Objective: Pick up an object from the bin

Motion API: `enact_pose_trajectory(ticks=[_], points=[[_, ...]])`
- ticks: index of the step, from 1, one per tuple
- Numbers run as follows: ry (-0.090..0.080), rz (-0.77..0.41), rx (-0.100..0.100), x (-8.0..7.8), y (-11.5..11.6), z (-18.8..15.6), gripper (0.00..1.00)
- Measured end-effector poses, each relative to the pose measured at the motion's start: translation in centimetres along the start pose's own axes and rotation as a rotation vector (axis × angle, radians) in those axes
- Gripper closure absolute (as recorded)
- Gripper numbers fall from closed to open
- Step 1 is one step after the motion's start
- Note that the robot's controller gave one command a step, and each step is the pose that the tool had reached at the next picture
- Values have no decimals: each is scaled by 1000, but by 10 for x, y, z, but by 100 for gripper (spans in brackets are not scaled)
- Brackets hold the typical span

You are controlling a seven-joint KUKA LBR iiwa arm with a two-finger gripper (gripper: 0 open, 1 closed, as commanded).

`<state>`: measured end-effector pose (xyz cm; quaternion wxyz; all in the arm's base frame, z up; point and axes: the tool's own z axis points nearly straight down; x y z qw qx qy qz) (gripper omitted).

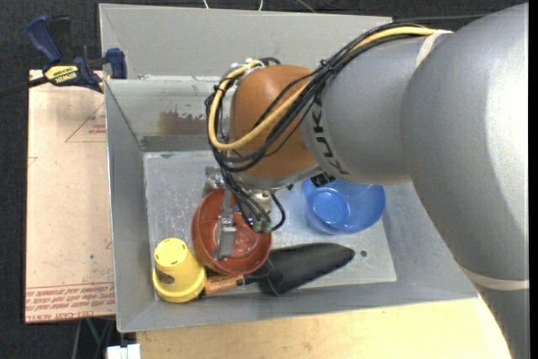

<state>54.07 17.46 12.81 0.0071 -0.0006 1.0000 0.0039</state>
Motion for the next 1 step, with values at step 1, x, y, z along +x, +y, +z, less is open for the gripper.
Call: enact_pose_trajectory(ticks=[1], points=[[-19, -112, -3, 16, -2, 14, 100]])
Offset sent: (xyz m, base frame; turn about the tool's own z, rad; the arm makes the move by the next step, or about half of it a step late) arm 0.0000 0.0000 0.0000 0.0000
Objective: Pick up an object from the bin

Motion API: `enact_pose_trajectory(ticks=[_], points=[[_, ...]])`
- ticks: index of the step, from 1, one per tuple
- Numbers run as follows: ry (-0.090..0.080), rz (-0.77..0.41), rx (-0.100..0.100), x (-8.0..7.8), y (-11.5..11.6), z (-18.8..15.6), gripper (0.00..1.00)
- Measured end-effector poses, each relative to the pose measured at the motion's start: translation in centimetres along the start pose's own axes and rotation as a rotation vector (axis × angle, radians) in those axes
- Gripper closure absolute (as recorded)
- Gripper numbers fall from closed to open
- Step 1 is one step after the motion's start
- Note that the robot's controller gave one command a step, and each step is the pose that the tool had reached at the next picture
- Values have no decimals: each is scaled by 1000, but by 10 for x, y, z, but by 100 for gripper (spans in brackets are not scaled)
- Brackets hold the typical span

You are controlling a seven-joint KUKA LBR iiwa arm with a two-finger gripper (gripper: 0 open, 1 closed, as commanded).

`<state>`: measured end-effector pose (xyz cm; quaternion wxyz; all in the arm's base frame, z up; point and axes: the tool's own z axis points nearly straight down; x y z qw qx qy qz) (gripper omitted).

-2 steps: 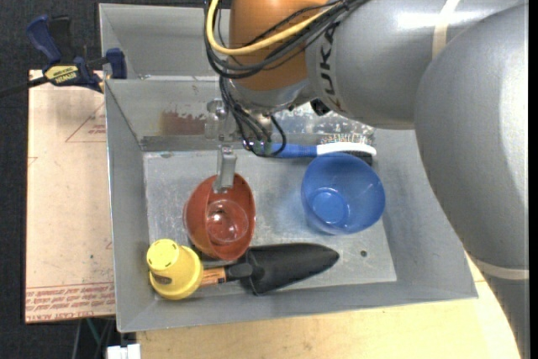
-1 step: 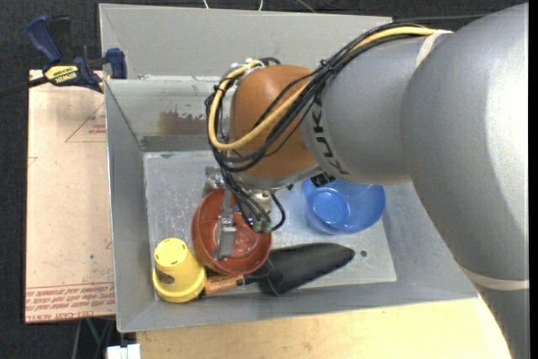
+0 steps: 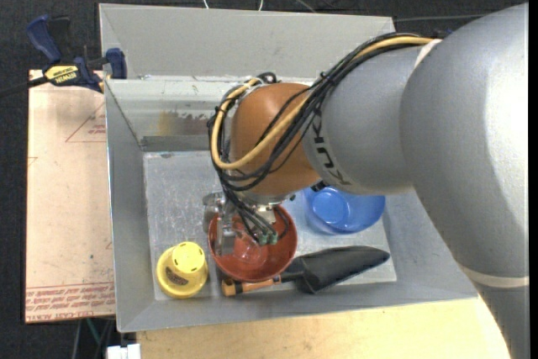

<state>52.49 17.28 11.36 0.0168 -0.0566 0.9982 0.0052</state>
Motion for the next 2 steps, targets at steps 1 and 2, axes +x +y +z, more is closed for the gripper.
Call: enact_pose_trajectory(ticks=[1, 2], points=[[13, -50, 2, -14, -4, -2, 0], [6, -52, 1, -17, -5, -3, 100]])
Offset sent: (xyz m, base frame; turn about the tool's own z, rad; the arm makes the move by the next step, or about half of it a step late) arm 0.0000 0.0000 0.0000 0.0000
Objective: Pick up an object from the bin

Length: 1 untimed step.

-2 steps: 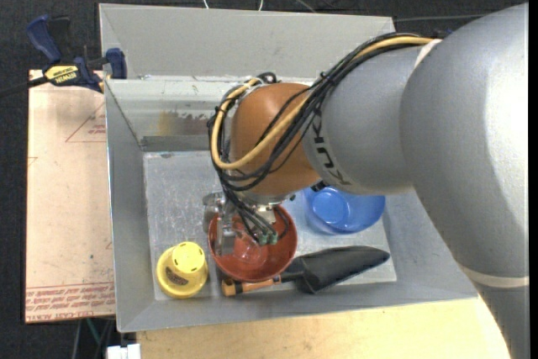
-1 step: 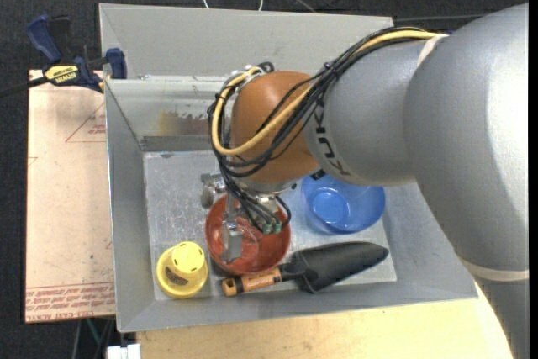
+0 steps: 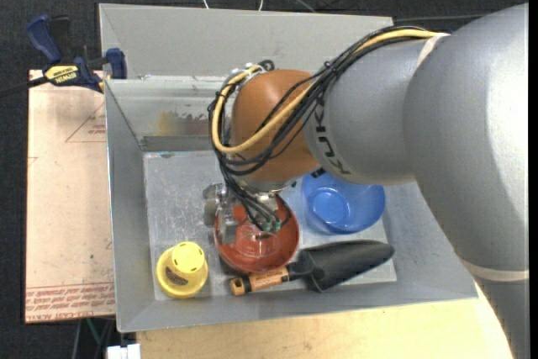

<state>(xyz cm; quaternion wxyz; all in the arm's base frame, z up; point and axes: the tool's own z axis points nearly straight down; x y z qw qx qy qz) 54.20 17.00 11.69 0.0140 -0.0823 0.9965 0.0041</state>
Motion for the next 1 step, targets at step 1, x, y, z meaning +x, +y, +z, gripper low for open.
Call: enact_pose_trajectory(ticks=[1], points=[[0, 0, 0, 0, 0, 0, 100]])
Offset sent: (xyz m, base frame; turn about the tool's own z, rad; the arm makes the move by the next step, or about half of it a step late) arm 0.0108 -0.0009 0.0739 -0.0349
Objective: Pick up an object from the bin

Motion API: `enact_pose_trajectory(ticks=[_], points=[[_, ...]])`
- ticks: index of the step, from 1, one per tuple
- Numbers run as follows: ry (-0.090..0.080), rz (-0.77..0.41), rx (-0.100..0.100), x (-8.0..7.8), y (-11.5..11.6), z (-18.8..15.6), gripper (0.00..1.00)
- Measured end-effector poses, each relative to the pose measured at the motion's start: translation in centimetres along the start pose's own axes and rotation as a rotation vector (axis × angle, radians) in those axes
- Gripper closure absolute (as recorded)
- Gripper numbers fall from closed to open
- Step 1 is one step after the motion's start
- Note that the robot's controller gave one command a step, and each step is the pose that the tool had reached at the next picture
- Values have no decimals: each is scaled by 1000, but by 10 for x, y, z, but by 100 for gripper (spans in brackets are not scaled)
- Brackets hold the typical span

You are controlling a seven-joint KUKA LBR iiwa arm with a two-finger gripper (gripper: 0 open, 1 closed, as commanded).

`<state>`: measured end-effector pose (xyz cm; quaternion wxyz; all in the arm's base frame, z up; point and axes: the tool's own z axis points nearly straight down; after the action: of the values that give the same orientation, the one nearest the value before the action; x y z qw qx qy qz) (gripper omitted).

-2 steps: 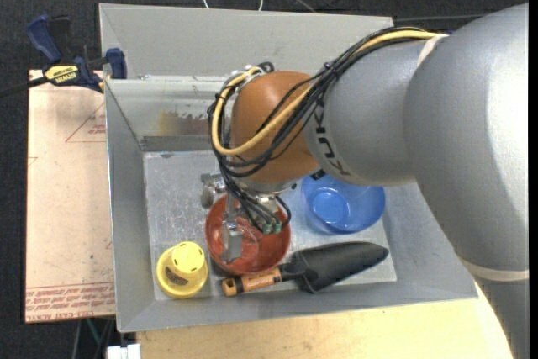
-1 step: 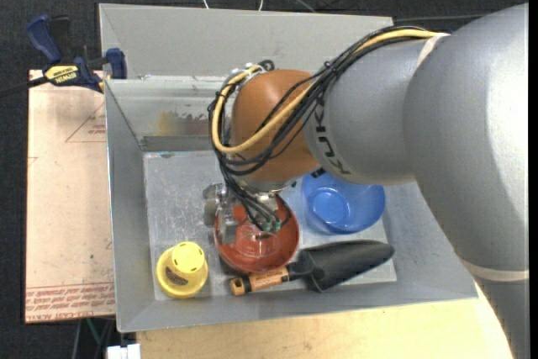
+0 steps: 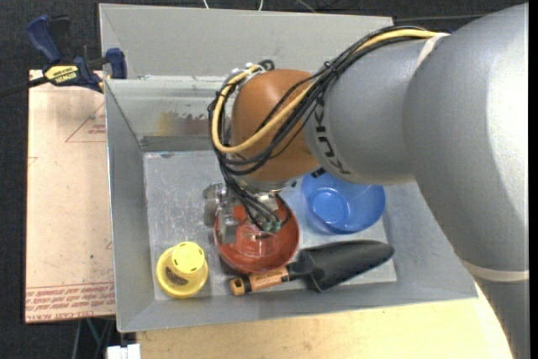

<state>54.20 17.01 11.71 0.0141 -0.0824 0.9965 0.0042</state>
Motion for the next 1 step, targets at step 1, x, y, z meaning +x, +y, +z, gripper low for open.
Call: enact_pose_trajectory(ticks=[1], points=[[-6, -33, 0, -15, -2, -76, 100]])
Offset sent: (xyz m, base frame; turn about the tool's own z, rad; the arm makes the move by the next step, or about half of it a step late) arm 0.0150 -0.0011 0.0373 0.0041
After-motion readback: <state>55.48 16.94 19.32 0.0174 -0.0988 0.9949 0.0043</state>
